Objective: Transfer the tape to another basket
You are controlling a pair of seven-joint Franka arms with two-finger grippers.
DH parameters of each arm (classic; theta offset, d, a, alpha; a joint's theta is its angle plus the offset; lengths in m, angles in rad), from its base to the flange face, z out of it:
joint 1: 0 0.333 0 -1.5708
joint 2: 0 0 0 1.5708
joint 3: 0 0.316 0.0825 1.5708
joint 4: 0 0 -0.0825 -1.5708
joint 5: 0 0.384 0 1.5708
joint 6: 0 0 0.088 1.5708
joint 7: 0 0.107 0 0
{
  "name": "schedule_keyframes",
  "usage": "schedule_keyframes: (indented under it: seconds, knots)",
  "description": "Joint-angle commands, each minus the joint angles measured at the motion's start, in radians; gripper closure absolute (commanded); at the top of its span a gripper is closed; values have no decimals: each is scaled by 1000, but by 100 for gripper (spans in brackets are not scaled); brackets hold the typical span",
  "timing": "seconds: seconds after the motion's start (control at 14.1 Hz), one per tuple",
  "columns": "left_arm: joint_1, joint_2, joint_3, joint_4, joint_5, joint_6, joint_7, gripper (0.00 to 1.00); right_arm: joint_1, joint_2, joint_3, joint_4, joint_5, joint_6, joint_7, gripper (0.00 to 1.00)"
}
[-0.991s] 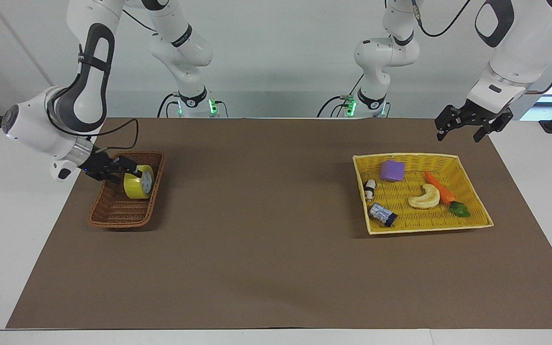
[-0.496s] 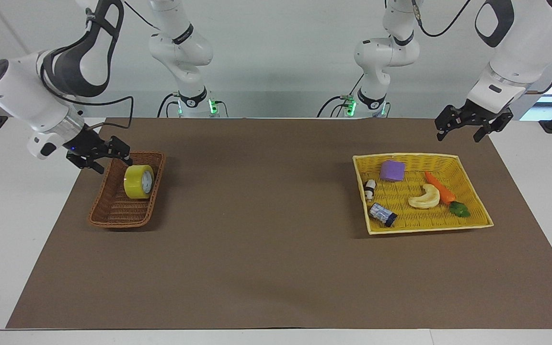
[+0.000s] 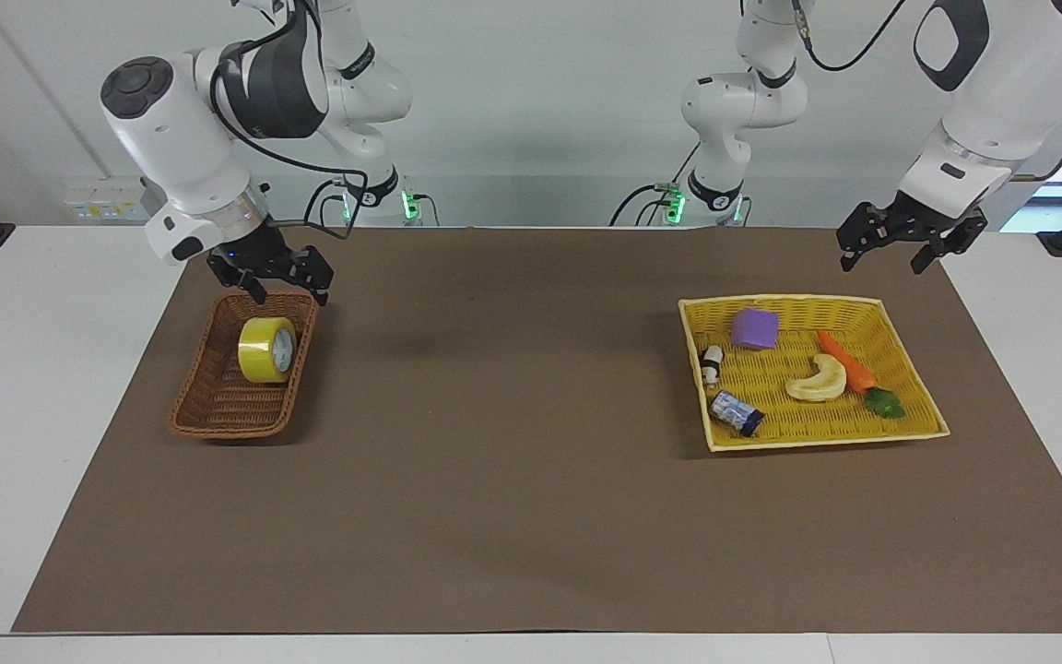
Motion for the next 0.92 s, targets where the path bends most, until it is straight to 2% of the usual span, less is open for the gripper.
schedule_keyframes:
  seconds: [0.0, 0.42, 0.5, 0.71, 0.85]
  knots:
    - [-2, -6, 2, 3, 8, -18, -3, 0, -8, -48, -12, 58, -37, -82, 52, 0]
    - [-2, -6, 2, 3, 8, -18, -3, 0, -26, -51, -19, 324, -71, -334, 62, 0]
    - [-2, -6, 2, 3, 8, -18, -3, 0, -26, -65, -18, 317, -72, -342, 65, 0]
    - [0, -6, 2, 3, 8, -18, -3, 0, -11, -178, -1, 167, -74, -295, 153, 0]
    - [-2, -6, 2, 3, 8, -18, -3, 0, -6, -185, 1, 157, -69, -314, 147, 0]
